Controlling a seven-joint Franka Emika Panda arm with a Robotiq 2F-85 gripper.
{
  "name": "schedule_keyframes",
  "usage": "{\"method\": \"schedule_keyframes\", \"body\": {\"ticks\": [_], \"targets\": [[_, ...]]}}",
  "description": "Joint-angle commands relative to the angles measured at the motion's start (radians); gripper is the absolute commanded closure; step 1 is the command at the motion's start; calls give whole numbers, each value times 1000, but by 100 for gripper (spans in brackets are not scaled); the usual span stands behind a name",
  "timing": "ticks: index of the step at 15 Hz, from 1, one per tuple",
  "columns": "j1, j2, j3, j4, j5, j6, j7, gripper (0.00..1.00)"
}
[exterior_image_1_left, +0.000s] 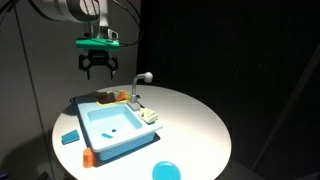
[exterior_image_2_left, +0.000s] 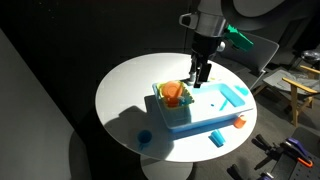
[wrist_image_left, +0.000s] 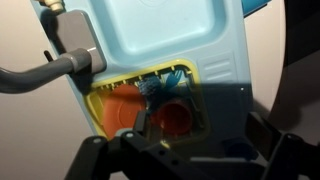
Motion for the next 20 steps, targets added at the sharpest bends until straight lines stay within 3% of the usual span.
{"method": "schedule_keyframes", "body": {"ticks": [1, 15, 20], "targets": [[-3, 32, 11, 30, -31, 8, -10, 0], [-15, 113, 18, 103, -85, -16, -15, 0], [-14, 100, 20, 67, -80, 1, 2, 0]]}}
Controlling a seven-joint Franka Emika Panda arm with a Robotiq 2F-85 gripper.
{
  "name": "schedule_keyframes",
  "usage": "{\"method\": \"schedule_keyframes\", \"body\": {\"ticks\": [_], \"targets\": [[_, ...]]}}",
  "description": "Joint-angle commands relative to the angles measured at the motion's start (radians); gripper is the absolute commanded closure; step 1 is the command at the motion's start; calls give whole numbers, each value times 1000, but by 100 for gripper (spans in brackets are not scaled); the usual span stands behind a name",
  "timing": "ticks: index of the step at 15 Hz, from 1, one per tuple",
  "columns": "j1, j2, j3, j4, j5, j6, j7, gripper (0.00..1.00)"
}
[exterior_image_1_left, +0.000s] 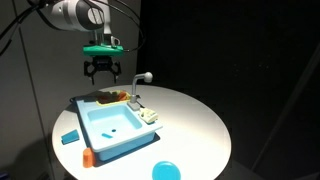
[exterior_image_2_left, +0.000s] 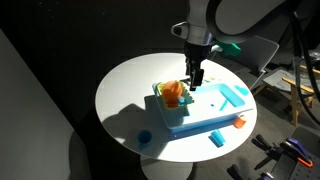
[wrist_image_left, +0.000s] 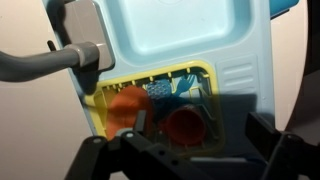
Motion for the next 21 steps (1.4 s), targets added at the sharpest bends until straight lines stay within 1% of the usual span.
{"method": "schedule_keyframes", "body": {"ticks": [1, 5, 7, 15, 21], "targets": [[-10, 0, 11, 1, -2, -2, 2, 0], [-10, 0, 11, 1, -2, -2, 2, 0], [-15, 15, 13, 10, 16, 7, -19, 0], [-16, 113, 42, 87, 22, 59, -52, 0], [-29, 182, 49, 145, 20, 67, -84, 0]]}}
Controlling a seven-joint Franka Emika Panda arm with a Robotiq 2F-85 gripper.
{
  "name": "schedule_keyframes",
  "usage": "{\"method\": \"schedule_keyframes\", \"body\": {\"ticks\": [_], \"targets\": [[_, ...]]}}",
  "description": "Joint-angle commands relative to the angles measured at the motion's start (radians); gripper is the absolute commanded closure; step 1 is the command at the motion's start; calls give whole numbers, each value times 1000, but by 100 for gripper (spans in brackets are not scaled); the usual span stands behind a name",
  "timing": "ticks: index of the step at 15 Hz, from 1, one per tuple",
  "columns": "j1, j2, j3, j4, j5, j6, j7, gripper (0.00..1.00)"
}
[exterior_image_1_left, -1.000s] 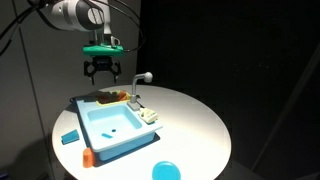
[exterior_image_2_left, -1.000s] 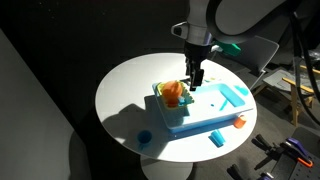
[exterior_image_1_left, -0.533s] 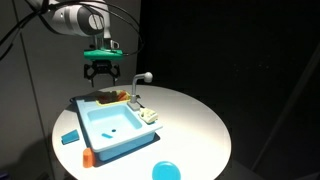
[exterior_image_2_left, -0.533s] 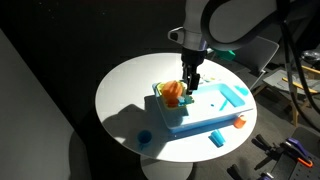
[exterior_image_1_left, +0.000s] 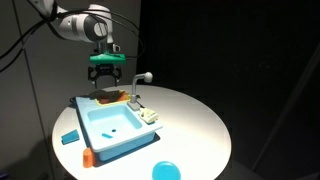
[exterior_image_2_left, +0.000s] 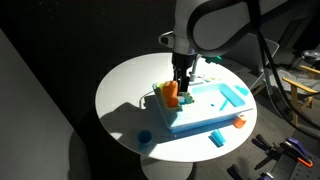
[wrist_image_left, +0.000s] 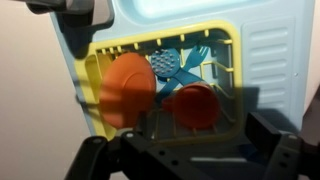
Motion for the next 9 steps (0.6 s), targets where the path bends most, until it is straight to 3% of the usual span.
{"method": "schedule_keyframes", "body": {"ticks": [1, 9], "targets": [[-29, 50, 17, 51, 15, 1, -50, 0], [-48, 120, 24, 95, 17, -11, -86, 0]]}}
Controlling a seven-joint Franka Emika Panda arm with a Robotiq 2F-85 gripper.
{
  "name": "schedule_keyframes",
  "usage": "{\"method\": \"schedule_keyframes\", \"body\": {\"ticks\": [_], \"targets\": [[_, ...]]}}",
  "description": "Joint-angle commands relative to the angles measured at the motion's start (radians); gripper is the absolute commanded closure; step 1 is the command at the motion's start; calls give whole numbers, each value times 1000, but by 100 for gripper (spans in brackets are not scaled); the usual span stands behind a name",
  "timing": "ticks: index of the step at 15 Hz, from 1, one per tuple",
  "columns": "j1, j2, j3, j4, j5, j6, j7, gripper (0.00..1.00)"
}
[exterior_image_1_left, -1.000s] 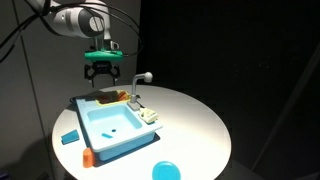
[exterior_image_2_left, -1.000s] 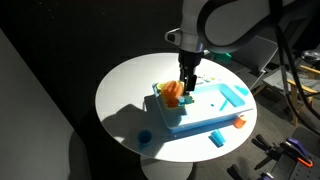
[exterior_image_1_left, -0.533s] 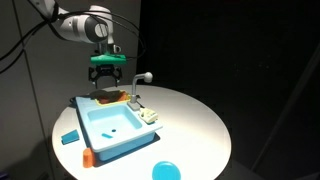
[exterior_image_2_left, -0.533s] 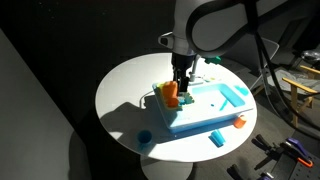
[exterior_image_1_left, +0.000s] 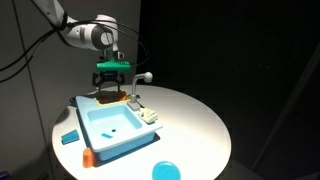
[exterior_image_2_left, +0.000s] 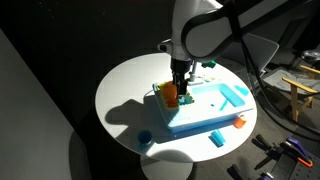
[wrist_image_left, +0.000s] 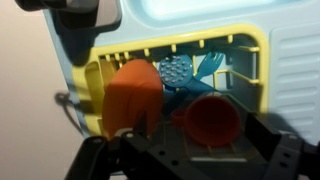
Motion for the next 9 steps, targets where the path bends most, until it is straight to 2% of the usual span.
{"method": "schedule_keyframes", "body": {"ticks": [1, 9], "targets": [[-23, 35, 20, 45, 12, -12, -38, 0], [-22, 12, 11, 95, -7, -24, -23, 0]]}}
